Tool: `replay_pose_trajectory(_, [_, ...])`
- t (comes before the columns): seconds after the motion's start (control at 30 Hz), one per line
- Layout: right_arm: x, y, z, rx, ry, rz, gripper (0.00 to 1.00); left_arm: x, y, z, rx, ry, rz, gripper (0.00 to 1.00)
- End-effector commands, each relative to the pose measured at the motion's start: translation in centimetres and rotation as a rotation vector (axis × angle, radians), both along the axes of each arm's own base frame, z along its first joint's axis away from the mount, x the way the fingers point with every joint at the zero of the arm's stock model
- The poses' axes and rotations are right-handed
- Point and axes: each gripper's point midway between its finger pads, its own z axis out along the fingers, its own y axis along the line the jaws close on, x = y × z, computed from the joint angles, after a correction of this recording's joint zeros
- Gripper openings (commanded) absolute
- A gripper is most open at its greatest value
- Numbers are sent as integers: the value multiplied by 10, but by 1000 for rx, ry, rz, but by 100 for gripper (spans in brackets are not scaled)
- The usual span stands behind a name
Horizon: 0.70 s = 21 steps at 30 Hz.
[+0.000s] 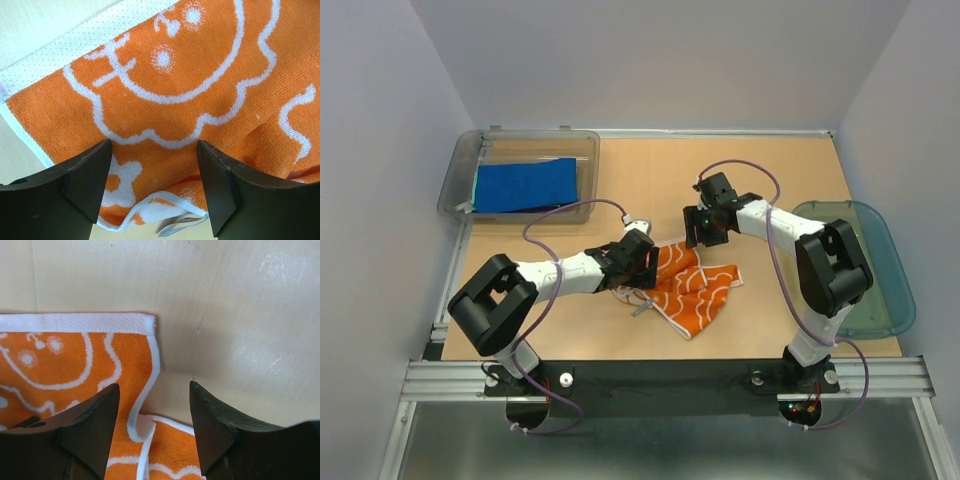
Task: Fold and stack the towels
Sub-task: Flatten out the crumpled towel
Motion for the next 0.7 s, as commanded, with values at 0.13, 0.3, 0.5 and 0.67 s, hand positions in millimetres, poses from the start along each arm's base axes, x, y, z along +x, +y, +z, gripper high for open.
replay_pose_trajectory(0.13, [42, 6, 14, -42, -246, 122, 61, -9, 35, 14, 77, -7, 100, 81])
replay_pose_trajectory(0.3, [47, 15, 11, -45, -272, 235, 59, 11, 51, 37, 84, -56, 161, 84])
replay_pose_trajectory(0.5, [47, 35, 3, -39, -283, 371, 59, 22, 71, 33, 94, -42, 201, 84])
replay_pose_trajectory(0.67, [49, 46, 0, -36, -288, 410, 59, 30, 90, 29, 83, -29, 250, 84])
